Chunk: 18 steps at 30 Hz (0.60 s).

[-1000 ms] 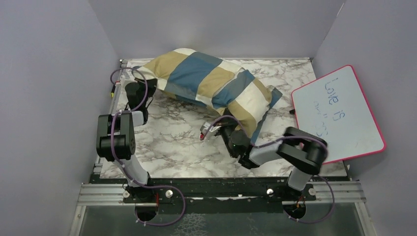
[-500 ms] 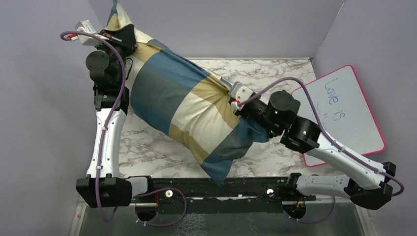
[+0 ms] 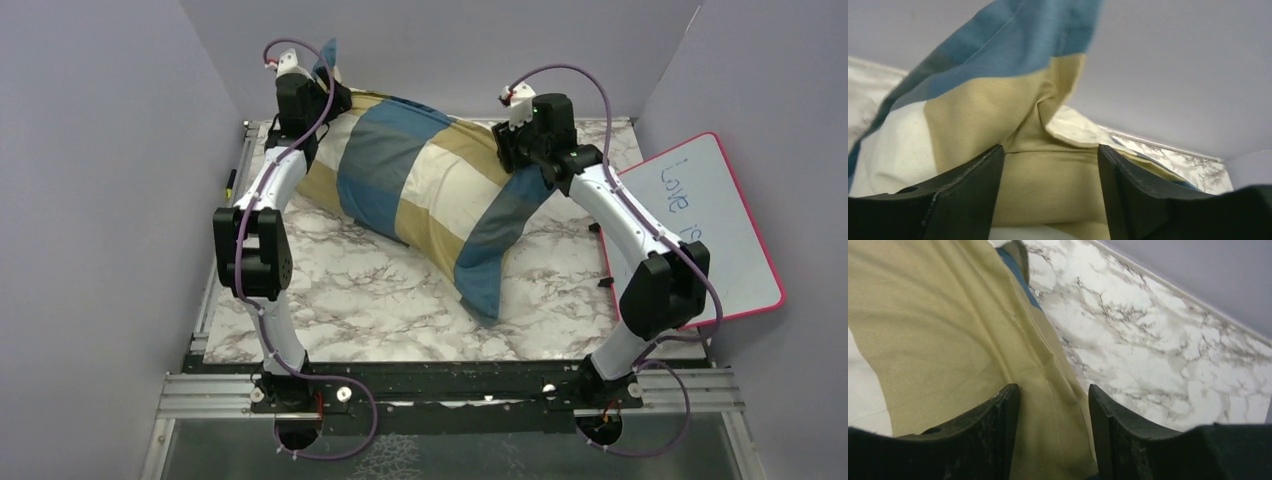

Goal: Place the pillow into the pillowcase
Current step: Turn over the pillow at the center of the board.

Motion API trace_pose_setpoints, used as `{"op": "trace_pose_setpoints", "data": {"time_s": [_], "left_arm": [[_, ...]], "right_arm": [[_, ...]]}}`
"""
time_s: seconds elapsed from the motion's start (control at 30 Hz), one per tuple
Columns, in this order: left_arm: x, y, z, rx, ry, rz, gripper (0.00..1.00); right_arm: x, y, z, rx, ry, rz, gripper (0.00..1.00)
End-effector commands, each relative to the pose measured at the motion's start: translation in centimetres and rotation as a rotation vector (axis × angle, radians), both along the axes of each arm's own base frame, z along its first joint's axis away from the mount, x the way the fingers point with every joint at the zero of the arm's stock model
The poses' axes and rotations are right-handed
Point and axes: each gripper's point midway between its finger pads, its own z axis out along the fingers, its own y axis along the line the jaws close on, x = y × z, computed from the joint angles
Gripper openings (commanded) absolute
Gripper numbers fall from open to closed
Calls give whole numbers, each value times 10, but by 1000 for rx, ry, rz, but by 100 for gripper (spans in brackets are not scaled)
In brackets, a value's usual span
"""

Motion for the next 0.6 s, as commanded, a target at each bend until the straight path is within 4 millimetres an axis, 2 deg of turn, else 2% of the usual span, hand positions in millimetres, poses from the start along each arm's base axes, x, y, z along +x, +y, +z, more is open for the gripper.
{"op": "trace_pose_setpoints", "data": {"time_s": [0.0, 0.07, 0.13, 0.17, 0.2, 0.23, 0.33, 0.43, 0.57], "left_arm": [[-21, 18, 71, 184, -86, 47, 76], [-28, 29, 58, 225, -23, 93, 76], [-38, 38, 42, 267, 33, 123, 79], [-43, 38, 38, 284, 38, 118, 93], [-48, 38, 34, 302, 42, 106, 98], [-52, 35, 32, 314, 35, 87, 98], [-62, 26, 37, 329, -3, 27, 97], [-72, 31, 46, 343, -11, 50, 94], [-87, 40, 31, 329, 27, 46, 85]], "right_arm": [[-35, -10, 41, 242, 43, -188, 64], [-49, -12, 57, 341, 13, -222, 72], [-56, -15, 57, 392, 17, -258, 79], [-58, -17, 57, 403, 18, -272, 80], [-58, -20, 56, 398, 12, -290, 80], [-58, -23, 53, 395, 14, -313, 80], [-60, -20, 41, 362, 54, -286, 78], [-55, -27, 32, 328, 65, -334, 77], [-50, -48, 37, 294, 55, -464, 79]]}}
